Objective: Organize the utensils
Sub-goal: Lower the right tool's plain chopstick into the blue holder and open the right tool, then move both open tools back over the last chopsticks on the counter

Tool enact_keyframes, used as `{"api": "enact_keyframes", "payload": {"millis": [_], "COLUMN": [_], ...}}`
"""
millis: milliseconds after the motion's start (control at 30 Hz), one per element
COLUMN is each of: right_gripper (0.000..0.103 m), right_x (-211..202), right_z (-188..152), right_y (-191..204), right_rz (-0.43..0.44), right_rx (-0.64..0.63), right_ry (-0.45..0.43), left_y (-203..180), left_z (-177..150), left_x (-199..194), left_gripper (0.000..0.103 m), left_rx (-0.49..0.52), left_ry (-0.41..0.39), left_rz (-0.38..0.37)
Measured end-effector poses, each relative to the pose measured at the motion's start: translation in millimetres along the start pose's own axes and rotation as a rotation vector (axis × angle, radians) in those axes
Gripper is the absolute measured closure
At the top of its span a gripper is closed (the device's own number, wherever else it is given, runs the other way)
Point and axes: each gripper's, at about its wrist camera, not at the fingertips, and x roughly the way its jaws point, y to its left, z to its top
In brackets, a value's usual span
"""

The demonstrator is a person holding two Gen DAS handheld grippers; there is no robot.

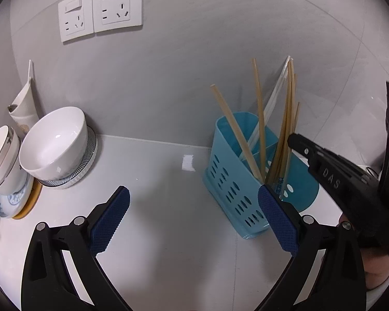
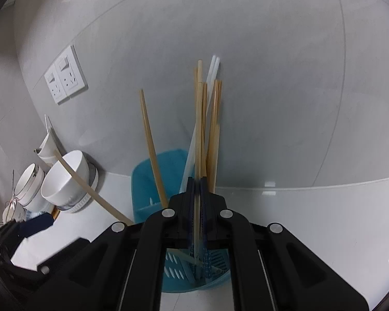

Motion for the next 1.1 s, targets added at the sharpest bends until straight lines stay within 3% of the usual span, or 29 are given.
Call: {"api": "enact_keyframes", "payload": {"millis": [300, 367, 400, 467, 533, 733, 1100], "right_gripper": [0.095, 0.082, 0.069, 0.062, 0.044, 0.013, 0.008], "right_x": [-0.8, -7.5, -13.3, -22.6, -35.1, -78.2, -149.1], "right_z": [-8.1, -8.0, -7.9, -7.1, -7.2, -15.9, -66.0], "right_y": [2.9, 2.9, 2.0, -1.1, -6.8, -36.8, -140.8], "right_rz": [-0.045, -0.053, -0.064, -0.076, -0.094, -0.176, -0.341], "right_rx": [-0.035, -0.047, -0.050, -0.053, -0.059, -0.051, 0.018], "right_ry": [0.032, 0.025, 0.016, 0.005, 0.008, 0.006, 0.132], "left_y": [2.4, 1.6, 1.2, -0.6, -4.1, -29.4, -121.1], "left_z": [-0.8, -1.3, -1.8, -2.3, -2.8, -8.9, -48.9], "left_x": [6.1, 6.2, 5.8, 3.6, -0.9, -22.3, -35.4], "left_gripper": [0.006, 0.006, 0.006, 0.006, 0.006, 0.006, 0.006], "left_rx": [0.003, 0.002, -0.001, -0.002, -0.003, 0.024, 0.109], "left_ry": [0.012, 0.022, 0.023, 0.023, 0.019, 0.002, 0.108], "left_rz": [-0.002, -0.005, -0.006, -0.007, -0.013, -0.059, -0.152]}}
